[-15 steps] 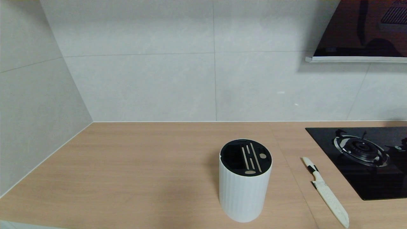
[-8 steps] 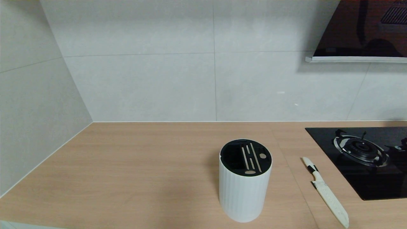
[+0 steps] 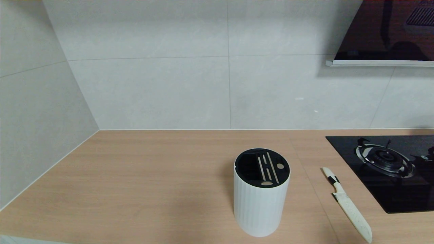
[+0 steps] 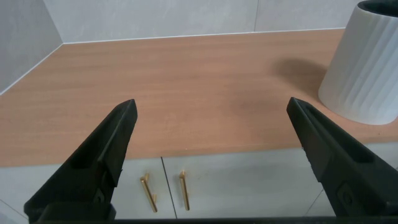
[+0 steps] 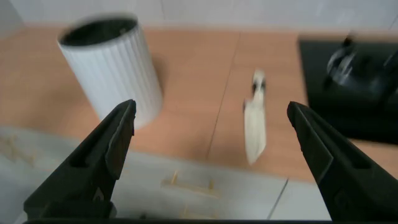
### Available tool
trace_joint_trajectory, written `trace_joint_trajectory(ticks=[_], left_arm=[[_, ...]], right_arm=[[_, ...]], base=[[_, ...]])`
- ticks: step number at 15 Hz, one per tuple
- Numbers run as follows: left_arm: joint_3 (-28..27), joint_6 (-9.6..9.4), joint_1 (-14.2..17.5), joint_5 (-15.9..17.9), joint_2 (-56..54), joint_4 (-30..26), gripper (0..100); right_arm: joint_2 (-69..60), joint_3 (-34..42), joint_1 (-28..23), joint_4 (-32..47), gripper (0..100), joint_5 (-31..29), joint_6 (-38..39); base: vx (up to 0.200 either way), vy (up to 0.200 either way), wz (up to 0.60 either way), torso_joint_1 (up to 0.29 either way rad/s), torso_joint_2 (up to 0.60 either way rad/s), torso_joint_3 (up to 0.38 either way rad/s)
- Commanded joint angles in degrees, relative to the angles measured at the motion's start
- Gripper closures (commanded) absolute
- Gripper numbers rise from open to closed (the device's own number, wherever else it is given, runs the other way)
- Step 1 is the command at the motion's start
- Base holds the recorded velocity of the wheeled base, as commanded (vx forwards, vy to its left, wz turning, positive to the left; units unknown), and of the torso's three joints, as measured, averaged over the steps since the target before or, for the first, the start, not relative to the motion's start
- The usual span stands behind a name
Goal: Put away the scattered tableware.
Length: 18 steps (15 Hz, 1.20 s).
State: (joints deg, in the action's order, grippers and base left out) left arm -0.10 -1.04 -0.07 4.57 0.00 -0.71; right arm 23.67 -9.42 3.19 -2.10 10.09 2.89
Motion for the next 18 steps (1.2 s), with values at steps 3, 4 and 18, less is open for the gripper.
trace_joint_trajectory(ticks=[3, 4, 18], left_arm=[[0.0, -0.02, 0.0, 0.0, 0.0, 0.0, 0], [0.0, -0.02, 0.0, 0.0, 0.0, 0.0, 0], [0.0, -0.02, 0.0, 0.0, 0.0, 0.0, 0]], right_arm=[[30.6, -6.6, 1.4, -4.6, 0, -1.0, -0.7], [33.9, -7.9, 1.4, -5.6, 0, -3.3, -0.8], [81.4, -16.0, 2.7, -35.1, 0, -13.5, -3.2]], base=[[0.000, 0.000, 0.00, 0.000, 0.00, 0.000], [0.000, 0.000, 0.00, 0.000, 0.00, 0.000], [0.000, 0.000, 0.00, 0.000, 0.00, 0.000]])
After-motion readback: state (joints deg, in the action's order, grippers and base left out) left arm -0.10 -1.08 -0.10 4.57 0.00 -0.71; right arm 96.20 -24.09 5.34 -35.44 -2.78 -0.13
